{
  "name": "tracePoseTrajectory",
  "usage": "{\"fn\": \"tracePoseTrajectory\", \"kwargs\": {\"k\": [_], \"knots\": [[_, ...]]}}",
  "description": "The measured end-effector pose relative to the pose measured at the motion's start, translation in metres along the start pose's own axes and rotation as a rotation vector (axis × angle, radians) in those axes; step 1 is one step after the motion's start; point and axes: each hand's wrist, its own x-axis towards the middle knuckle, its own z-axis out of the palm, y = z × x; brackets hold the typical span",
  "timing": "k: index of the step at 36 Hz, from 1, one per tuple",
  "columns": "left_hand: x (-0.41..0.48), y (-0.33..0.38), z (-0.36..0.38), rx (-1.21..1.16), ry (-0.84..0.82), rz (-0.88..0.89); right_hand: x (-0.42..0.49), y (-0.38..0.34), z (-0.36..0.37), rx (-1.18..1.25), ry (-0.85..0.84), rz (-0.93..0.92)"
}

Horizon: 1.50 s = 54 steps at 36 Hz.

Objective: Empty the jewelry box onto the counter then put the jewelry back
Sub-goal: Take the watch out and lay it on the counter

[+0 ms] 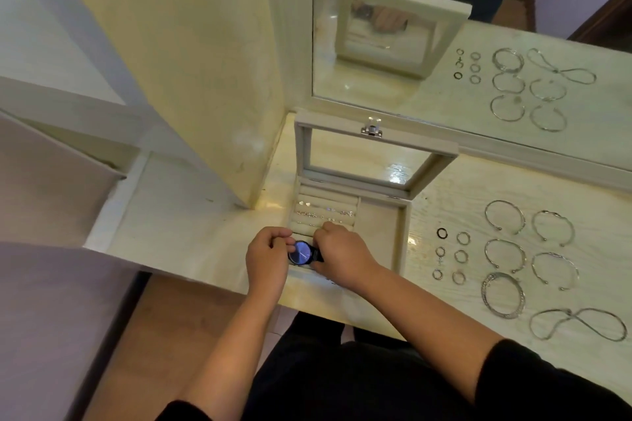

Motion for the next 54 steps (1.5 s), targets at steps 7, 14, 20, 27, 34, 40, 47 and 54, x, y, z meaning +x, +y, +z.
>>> {"fn": "tracePoseTrajectory", "kwargs": {"k": [7, 14, 20, 27, 34, 40, 47, 54], "knots": [[0.007, 0.001, 0.0, 0.001, 0.004, 0.002, 0.002, -0.005, -0.003, -0.081, -0.043, -0.039], [0.012, 0.008, 0.002, -0.009, -0.003, 0.059, 0.002, -0.002, -0.012, -0.012, -0.057, -0.079], [0.015, 0.013, 0.005, -0.013, -0.003, 0.099, 0.001, 0.003, -0.017, 0.096, -0.068, -0.098], [0.02, 0.015, 0.008, -0.015, -0.017, 0.082, -0.003, 0.008, -0.018, 0.306, -0.011, -0.061], [0.015, 0.016, 0.014, -0.044, -0.001, 0.105, -0.011, 0.019, -0.022, 0.61, 0.048, 0.048], [0.007, 0.021, 0.028, -0.1, -0.074, 0.108, -0.025, 0.031, -0.024, 0.915, 0.143, 0.17], [-0.012, 0.028, 0.055, -0.111, -0.326, 0.045, -0.043, 0.052, -0.029, 1.011, 0.322, 0.261], [-0.028, 0.036, 0.077, -0.134, -0.526, 0.006, -0.065, 0.081, -0.031, 1.054, 0.409, 0.308]]}}
